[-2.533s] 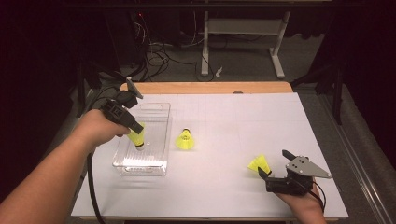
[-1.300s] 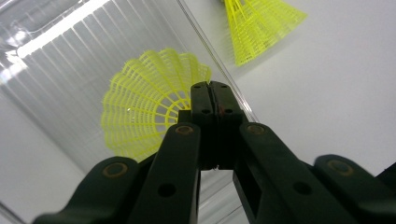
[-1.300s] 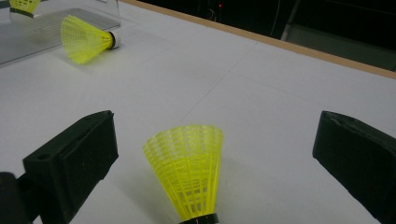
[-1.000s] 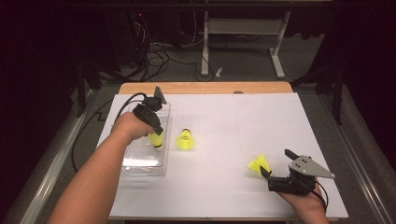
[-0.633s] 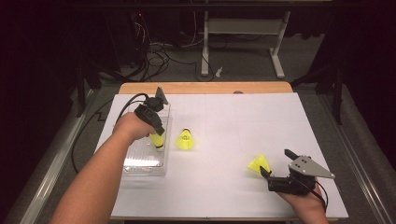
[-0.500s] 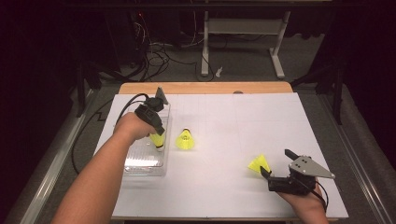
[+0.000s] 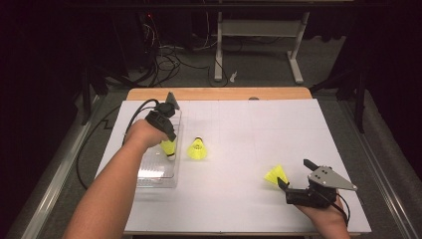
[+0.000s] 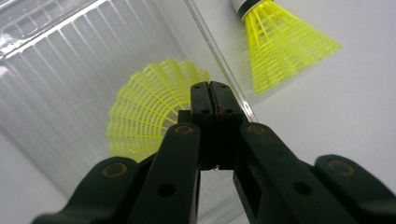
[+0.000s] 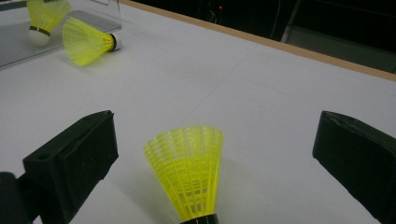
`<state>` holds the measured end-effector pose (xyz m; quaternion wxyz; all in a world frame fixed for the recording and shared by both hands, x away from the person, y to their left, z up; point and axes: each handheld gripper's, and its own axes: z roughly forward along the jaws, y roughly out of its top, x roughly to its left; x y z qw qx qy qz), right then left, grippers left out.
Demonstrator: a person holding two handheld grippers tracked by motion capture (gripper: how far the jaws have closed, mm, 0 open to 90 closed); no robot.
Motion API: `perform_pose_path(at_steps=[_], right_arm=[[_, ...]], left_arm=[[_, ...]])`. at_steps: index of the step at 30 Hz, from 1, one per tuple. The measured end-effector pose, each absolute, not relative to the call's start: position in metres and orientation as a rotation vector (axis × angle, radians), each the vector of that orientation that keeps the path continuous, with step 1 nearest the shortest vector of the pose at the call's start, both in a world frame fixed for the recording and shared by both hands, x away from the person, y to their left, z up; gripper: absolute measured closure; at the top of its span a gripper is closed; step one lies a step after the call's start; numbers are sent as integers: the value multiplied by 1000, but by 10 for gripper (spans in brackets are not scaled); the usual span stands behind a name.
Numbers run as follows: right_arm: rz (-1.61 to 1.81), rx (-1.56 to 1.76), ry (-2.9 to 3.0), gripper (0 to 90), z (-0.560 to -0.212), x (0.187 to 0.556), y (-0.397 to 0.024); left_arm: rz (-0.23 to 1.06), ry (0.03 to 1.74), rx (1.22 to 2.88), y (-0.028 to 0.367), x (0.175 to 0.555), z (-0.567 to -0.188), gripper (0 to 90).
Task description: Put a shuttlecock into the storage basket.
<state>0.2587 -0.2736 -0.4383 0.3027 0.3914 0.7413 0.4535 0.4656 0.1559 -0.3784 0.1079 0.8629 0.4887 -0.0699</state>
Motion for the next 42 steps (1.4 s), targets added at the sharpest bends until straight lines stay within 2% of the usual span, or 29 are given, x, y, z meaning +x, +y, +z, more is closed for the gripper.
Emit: perform_pose_path(at_steps=[1,2,6,20,28,42], right_arm=[[1202,1037,1965,6,-438,259,-274],[1201,1037,1966,6,-439,259,-274],[1198,1038,1968,6,-439,259,-273],[1191,1038,1975,6,-440,260,-272],[1186,1038,1978,6,-441,261,-271],[1184,1031,1981,6,-441,261,-271]], left_arm=[[-228,1439,2527,155,466,-379,892],[-188,1437,2548,156,468,-379,891],[-169,1451,2538,156,471,-382,888],[-170,1455,2513,158,483,-391,879],[-157,1464,2516,158,486,-396,847],[-129,1498,2522,160,487,-395,691]])
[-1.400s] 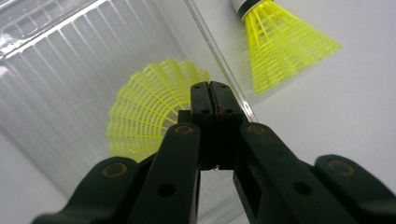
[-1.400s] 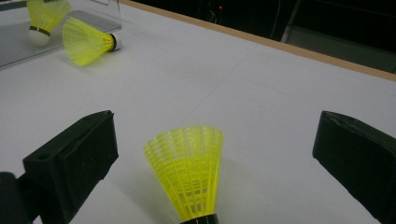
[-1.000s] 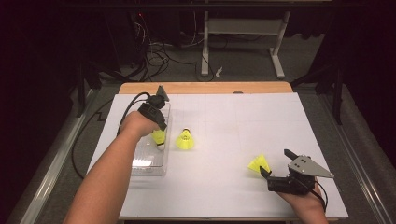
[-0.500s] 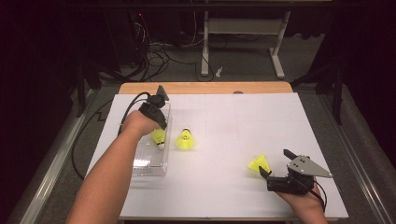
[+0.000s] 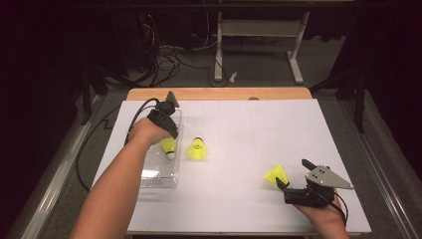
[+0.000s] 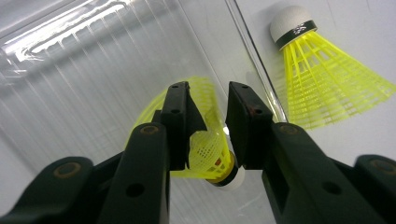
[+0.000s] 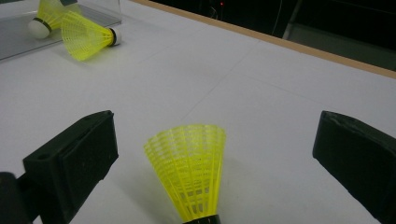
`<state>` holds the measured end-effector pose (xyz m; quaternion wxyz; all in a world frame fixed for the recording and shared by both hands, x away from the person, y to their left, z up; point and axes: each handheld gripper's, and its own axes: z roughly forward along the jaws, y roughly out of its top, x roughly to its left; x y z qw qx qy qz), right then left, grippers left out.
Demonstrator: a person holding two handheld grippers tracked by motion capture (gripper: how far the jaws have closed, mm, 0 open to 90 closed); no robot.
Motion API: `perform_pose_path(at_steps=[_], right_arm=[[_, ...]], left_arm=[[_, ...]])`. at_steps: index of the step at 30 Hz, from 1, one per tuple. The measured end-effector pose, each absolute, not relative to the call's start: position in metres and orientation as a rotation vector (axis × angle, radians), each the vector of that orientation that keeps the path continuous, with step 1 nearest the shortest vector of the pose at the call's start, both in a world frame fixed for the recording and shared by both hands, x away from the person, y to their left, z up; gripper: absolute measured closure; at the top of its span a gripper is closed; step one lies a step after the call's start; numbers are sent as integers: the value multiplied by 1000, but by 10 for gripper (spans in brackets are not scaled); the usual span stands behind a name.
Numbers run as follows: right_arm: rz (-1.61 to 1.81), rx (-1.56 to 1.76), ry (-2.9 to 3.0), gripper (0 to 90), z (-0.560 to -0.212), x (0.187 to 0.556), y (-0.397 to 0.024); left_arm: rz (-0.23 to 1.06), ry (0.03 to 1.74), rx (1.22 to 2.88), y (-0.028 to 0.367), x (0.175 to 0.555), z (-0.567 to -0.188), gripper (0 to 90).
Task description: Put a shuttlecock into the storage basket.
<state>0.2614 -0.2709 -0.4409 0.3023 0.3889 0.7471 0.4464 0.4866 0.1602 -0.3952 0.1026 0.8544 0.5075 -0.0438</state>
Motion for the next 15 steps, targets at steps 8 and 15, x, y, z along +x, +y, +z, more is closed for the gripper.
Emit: perform_pose_path(at_steps=[8,15], right_arm=[[1184,1032,1979,6,-441,261,-271],[1187,1027,1976,6,-440,261,-271]], left_arm=[[-95,1508,2512,162,483,-384,626],[-75,1504,2511,163,475,-369,574]])
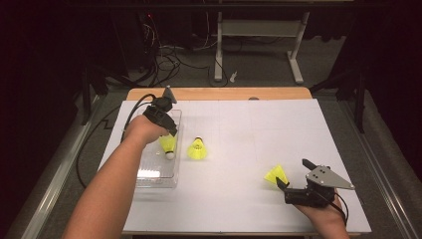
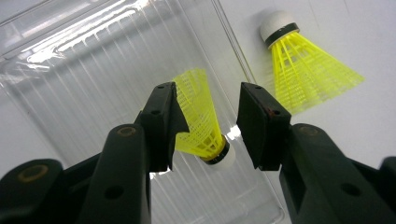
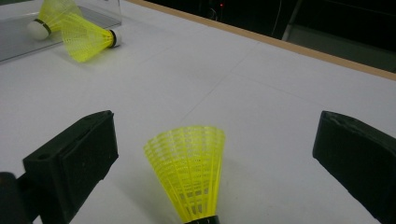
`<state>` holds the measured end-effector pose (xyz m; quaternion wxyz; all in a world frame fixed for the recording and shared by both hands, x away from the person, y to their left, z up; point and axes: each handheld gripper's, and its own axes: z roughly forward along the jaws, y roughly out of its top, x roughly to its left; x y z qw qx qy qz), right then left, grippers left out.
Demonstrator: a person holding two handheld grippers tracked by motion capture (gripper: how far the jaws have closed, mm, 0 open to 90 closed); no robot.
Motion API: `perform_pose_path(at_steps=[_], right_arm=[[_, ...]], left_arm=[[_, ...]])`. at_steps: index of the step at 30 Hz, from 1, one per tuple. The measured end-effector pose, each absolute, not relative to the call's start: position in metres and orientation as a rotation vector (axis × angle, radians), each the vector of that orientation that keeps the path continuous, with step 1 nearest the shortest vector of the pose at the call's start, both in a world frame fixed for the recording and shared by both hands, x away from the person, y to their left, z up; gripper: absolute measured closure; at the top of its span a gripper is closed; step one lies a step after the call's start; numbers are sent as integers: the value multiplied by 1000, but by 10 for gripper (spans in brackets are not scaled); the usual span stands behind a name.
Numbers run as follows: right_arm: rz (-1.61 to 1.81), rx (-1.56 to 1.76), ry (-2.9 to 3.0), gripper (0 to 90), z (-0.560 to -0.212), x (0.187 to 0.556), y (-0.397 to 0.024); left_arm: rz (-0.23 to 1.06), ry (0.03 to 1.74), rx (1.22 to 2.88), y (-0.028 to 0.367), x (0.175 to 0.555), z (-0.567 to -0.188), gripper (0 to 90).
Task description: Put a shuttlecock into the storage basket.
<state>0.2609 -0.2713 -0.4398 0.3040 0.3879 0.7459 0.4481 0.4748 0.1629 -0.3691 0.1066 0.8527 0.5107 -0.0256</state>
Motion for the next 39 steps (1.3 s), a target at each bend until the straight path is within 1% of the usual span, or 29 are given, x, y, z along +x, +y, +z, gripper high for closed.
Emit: perform_pose_path(at_steps=[7,11,22,28,31,34,39], right_arm=[[1189,1027,1974,6,-439,261,-272],[1189,1025,1975,6,-439,261,-271],[1195,1029,1971,6,-439,259,-270],[1196,1028,1967,6,-438,258,-272],[1194,1030,1968,5,-438,258,-272],[1193,1031,1969,5,-439,258,-272],[1192,1029,1968,5,-439,258,-272]], left_arm=[[-55,1511,2520,165,464,-358,531],[-67,1482,2537,169,458,-352,506],[-64,1499,2568,174,438,-333,433],[-66,1488,2577,176,429,-326,420],[-68,1484,2593,178,425,-325,396],[-90,1487,2591,179,421,-324,347],[-97,1483,2594,181,413,-324,297]])
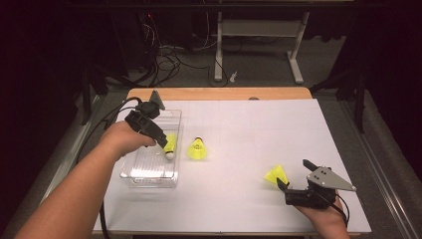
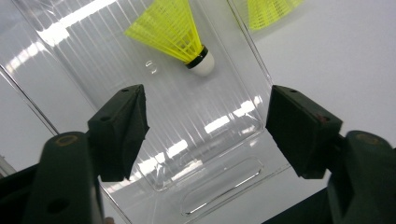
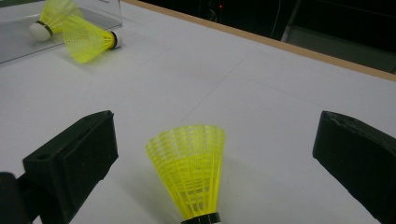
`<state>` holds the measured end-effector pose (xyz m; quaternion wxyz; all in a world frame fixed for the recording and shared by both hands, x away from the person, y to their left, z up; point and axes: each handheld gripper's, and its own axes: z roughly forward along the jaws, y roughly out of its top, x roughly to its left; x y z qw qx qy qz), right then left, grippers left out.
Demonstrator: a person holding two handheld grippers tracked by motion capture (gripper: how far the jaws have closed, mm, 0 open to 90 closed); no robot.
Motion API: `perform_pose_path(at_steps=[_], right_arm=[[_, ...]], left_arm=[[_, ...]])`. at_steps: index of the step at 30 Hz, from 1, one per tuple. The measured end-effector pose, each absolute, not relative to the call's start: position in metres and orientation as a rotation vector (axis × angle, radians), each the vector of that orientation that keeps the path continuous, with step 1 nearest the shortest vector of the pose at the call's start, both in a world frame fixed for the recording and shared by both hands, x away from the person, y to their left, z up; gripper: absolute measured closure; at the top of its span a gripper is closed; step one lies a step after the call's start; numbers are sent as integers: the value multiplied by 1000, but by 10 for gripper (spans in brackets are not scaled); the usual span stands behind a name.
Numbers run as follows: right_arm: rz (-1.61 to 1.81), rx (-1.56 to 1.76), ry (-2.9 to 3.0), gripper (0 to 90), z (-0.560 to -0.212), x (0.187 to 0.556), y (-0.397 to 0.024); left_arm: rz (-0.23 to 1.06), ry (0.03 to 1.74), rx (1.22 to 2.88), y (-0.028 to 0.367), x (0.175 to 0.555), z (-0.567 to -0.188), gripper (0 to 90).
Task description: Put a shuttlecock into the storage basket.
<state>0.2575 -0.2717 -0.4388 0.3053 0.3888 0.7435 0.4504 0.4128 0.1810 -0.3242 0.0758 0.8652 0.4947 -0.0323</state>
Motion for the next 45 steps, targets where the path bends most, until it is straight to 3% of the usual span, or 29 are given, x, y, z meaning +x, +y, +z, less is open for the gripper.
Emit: perform_pose_path(at_steps=[14,20,45], right_arm=[[1186,1029,1975,5,-440,258,-271],[1194,1032,1970,5,-439,258,-270],[1185,1039,1973,4,-441,258,-271]], left_arm=[[-143,1452,2625,186,399,-334,140],[-161,1445,2637,184,397,-341,4],[-162,1298,2695,149,376,-346,5]])
